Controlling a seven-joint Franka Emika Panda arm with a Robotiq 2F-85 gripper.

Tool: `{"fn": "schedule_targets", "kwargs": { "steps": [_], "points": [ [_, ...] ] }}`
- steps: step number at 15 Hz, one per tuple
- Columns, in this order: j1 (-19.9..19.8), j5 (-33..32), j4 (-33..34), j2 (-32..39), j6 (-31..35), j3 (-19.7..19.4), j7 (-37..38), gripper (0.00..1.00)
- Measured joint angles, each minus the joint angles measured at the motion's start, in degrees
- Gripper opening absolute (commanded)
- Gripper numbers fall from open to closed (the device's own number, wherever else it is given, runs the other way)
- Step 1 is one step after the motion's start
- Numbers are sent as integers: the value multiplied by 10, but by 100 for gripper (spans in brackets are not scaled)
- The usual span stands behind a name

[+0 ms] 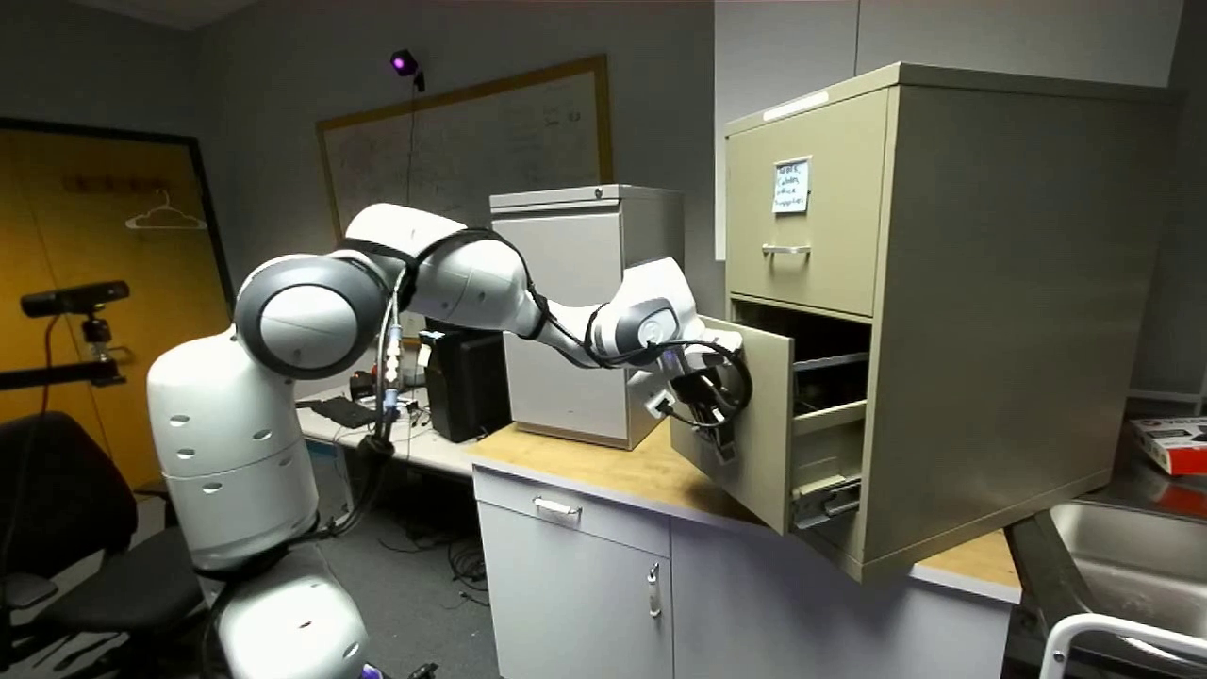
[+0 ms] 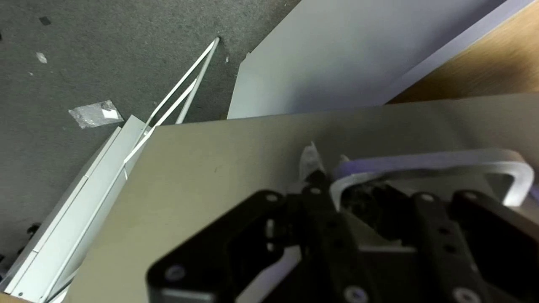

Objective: Open the bottom drawer of the cabinet to the right.

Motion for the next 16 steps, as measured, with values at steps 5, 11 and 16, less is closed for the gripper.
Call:
{"fn": "schedule_targets", "kwargs": {
  "steps": [5, 11, 16],
  "points": [
    [-4, -3, -26, -12, 36, 1, 0, 4],
    [-12, 19, -83, -50, 90, 1, 0, 4],
    [-20, 76, -147, -95, 139, 1, -24, 4]
  ]
}}
